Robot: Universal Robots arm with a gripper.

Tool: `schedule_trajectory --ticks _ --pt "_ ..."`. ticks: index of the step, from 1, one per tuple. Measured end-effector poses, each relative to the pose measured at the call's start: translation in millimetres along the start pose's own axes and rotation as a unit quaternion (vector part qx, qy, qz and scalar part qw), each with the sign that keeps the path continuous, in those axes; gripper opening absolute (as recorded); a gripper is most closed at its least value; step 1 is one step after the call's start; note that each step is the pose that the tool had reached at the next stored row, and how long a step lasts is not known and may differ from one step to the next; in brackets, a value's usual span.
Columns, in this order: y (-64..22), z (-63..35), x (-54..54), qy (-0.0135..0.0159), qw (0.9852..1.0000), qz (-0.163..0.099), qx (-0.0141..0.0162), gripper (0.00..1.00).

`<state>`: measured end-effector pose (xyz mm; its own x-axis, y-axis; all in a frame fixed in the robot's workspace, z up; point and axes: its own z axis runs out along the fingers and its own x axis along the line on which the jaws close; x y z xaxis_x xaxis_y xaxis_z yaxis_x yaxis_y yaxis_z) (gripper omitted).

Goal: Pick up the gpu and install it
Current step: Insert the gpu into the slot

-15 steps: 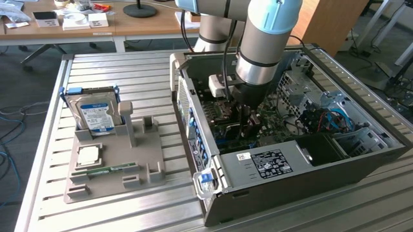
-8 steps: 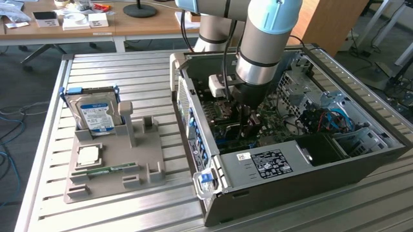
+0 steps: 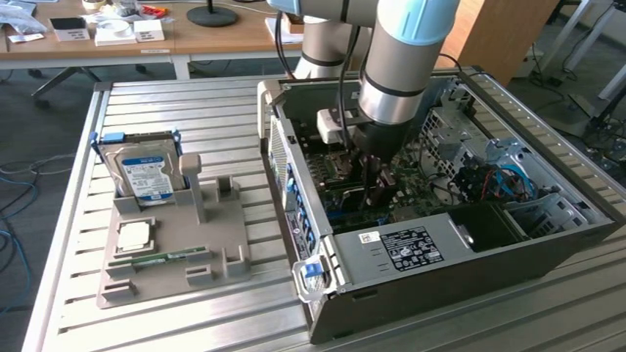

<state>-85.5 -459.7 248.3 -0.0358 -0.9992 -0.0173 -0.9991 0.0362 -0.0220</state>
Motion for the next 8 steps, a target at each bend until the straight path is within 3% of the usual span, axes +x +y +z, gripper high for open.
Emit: schedule_trajectory --ticks 8 --pt "-0.2 -9.3 -0.2 0.0000 1.0000 0.000 0.0000 0.69"
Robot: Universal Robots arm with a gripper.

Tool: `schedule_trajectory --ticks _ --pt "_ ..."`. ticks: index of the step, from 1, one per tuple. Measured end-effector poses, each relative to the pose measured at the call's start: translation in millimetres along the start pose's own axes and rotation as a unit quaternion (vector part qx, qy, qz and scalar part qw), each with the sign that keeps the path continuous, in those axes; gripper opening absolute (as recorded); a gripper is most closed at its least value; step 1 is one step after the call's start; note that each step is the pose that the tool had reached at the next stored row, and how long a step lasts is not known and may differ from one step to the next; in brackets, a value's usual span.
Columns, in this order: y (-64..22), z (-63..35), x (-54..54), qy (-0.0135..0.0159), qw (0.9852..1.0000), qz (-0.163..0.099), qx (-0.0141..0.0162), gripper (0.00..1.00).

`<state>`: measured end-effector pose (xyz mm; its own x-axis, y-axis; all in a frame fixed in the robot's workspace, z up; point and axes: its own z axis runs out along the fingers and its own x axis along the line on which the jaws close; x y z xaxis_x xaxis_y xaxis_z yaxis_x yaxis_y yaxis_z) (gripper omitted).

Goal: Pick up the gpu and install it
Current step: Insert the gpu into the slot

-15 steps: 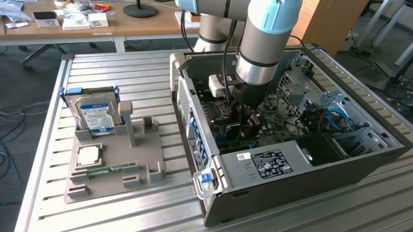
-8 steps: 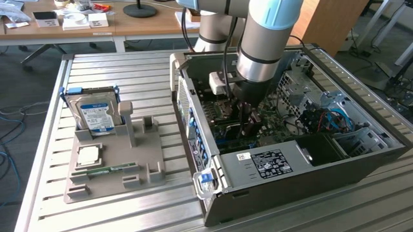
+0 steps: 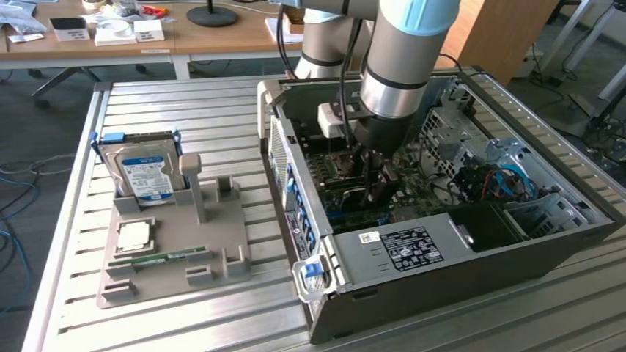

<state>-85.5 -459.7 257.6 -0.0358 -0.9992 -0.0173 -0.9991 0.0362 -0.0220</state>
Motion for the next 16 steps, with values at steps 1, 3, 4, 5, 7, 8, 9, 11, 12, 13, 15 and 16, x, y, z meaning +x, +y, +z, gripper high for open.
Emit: schedule_trajectory --ticks 1,3,4,5,7,8,9,11,12,13,15,16 --pt "0.0 -1.0 0.0 0.0000 1.0000 0.000 0.0000 0.69" --pt "-0.1 -2.9 0.0 0.0000 1.0000 0.000 0.0000 0.69" --pt "-0.1 -3.8 -0.1 0.0000 1.0000 0.000 0.0000 0.69" --pt "-0.1 -4.8 -0.1 0.0000 1.0000 0.000 0.0000 0.69" --pt "-0.1 -6.7 -0.1 0.0000 1.0000 0.000 0.0000 0.69" --pt "-0.2 -7.5 -0.1 0.0000 1.0000 0.000 0.0000 0.69" --pt "-0.2 -8.3 -0.2 0.0000 1.0000 0.000 0.0000 0.69" --pt "-0.2 -9.9 -0.2 0.0000 1.0000 0.000 0.0000 0.69" --pt "-0.2 -10.7 -0.2 0.0000 1.0000 0.000 0.0000 0.69" --pt "-0.2 -11.6 -0.2 0.0000 1.0000 0.000 0.0000 0.69" --pt "-0.3 -13.4 -0.2 0.0000 1.0000 0.000 0.0000 0.69" --pt "-0.3 -14.5 -0.2 0.0000 1.0000 0.000 0.0000 0.69"
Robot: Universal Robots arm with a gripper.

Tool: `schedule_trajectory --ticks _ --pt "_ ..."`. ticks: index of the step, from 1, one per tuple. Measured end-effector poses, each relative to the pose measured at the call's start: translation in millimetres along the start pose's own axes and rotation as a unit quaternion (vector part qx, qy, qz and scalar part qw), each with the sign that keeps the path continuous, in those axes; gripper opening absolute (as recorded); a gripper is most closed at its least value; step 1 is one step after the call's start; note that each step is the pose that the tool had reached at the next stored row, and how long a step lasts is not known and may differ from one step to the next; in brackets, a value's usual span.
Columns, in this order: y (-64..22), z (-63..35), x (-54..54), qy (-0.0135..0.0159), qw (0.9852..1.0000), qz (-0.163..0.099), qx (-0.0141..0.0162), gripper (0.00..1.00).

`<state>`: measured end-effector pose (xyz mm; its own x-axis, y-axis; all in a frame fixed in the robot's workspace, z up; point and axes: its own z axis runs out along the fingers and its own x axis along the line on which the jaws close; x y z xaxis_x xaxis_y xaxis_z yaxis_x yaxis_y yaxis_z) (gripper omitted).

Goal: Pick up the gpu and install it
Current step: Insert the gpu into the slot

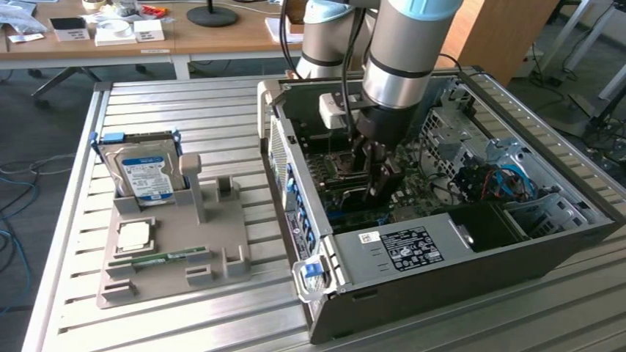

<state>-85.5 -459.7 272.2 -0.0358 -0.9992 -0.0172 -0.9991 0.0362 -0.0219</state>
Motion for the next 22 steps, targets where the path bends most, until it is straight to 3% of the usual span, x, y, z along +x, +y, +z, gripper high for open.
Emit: schedule_trajectory --ticks 22 --pt "-0.5 -21.3 -0.4 0.0000 1.0000 0.000 0.0000 0.69"
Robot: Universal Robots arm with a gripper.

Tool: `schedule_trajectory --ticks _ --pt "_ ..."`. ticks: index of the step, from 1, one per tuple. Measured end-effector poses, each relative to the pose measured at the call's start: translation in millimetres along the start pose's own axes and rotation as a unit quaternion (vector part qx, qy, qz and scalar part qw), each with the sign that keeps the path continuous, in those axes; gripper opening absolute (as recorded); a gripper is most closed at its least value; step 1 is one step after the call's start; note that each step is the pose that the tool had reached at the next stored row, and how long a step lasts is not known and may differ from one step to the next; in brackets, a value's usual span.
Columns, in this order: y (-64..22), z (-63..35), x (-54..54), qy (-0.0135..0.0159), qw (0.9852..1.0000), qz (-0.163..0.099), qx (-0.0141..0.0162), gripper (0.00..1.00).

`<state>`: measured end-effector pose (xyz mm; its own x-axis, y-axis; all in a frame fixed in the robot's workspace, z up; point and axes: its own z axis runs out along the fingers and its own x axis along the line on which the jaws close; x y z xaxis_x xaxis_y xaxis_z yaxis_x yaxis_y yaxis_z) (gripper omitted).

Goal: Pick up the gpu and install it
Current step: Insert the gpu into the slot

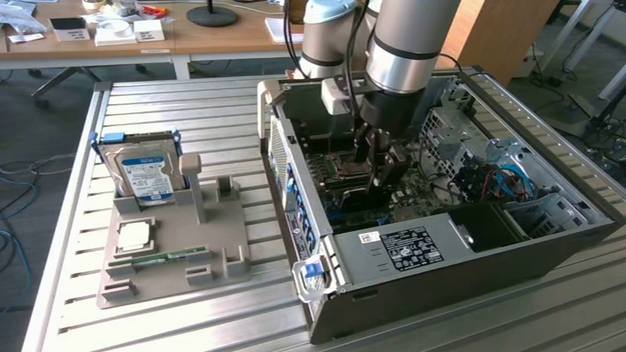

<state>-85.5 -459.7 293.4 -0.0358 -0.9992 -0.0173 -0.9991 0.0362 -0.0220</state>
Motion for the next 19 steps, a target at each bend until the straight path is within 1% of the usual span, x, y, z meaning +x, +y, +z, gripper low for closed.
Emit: schedule_trajectory --ticks 12,15,19 --pt "-0.4 -15.9 -0.3 0.0000 1.0000 0.000 0.0000 0.69" --pt "-0.4 -18.4 -0.3 0.0000 1.0000 0.000 0.0000 0.69" --pt "-0.4 -18.5 -0.3 0.0000 1.0000 0.000 0.0000 0.69"
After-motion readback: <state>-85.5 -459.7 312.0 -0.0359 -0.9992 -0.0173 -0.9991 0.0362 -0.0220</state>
